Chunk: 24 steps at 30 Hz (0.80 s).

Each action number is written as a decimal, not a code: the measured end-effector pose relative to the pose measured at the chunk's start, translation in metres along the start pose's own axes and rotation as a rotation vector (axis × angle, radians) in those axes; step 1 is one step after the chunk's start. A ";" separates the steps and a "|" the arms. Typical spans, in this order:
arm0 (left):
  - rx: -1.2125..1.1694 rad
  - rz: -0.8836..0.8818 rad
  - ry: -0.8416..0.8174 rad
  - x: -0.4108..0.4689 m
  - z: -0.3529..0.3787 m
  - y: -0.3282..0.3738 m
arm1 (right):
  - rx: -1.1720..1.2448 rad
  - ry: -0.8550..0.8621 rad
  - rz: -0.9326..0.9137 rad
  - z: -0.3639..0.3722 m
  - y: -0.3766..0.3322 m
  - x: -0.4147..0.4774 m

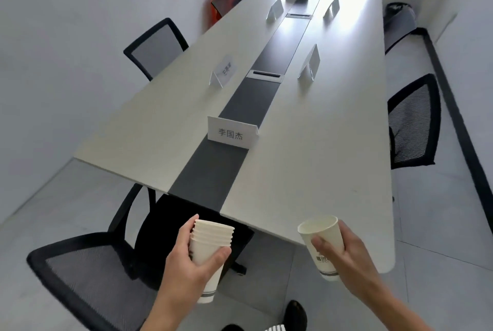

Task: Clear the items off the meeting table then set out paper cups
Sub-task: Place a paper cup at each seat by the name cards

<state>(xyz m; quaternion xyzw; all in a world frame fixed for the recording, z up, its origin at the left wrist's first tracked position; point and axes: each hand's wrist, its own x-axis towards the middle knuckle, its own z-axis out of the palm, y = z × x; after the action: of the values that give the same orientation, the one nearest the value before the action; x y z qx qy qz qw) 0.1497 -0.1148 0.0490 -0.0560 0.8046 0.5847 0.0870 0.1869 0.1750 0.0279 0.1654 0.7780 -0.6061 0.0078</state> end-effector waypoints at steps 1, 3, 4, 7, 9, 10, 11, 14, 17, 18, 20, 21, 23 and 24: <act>-0.002 -0.008 0.000 0.011 0.005 0.003 | -0.034 -0.015 0.003 -0.004 -0.002 0.020; -0.011 -0.027 0.011 0.031 0.012 0.008 | -0.058 -0.015 0.009 -0.007 -0.010 0.056; 0.000 -0.040 0.014 0.042 0.015 0.010 | -0.066 -0.005 0.014 -0.007 -0.013 0.073; 0.022 -0.071 0.013 0.082 0.019 0.011 | -0.099 0.024 0.026 -0.004 -0.017 0.129; 0.023 -0.078 -0.003 0.113 0.019 0.012 | -0.130 0.036 0.019 0.004 -0.013 0.170; 0.027 -0.074 -0.017 0.128 0.019 0.014 | -0.136 0.044 0.015 0.009 -0.013 0.189; 0.027 -0.070 -0.029 0.144 0.018 0.018 | -0.138 0.057 0.014 0.014 -0.014 0.209; 0.040 -0.062 -0.025 0.193 0.018 0.030 | -0.161 0.088 0.014 0.031 -0.023 0.273; 0.065 -0.053 -0.019 0.243 0.020 0.036 | -0.197 0.104 0.017 0.052 -0.029 0.336; 0.072 -0.056 -0.029 0.257 0.023 0.036 | -0.209 0.110 0.023 0.059 -0.028 0.353; 0.079 -0.071 -0.060 0.276 0.027 0.035 | -0.236 0.112 0.050 0.072 -0.021 0.379; 0.084 -0.077 -0.073 0.284 0.028 0.035 | -0.250 0.106 0.061 0.077 -0.017 0.389; 0.101 -0.094 -0.086 0.298 0.026 0.035 | -0.291 0.091 0.078 0.088 -0.009 0.406; 0.110 -0.104 -0.088 0.306 0.025 0.034 | -0.310 0.085 0.092 0.092 -0.004 0.412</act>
<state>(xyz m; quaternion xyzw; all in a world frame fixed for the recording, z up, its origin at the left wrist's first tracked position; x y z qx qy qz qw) -0.1542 -0.0773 0.0107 -0.0672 0.8268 0.5364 0.1554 -0.2213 0.1895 -0.0804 0.2231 0.8533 -0.4704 0.0282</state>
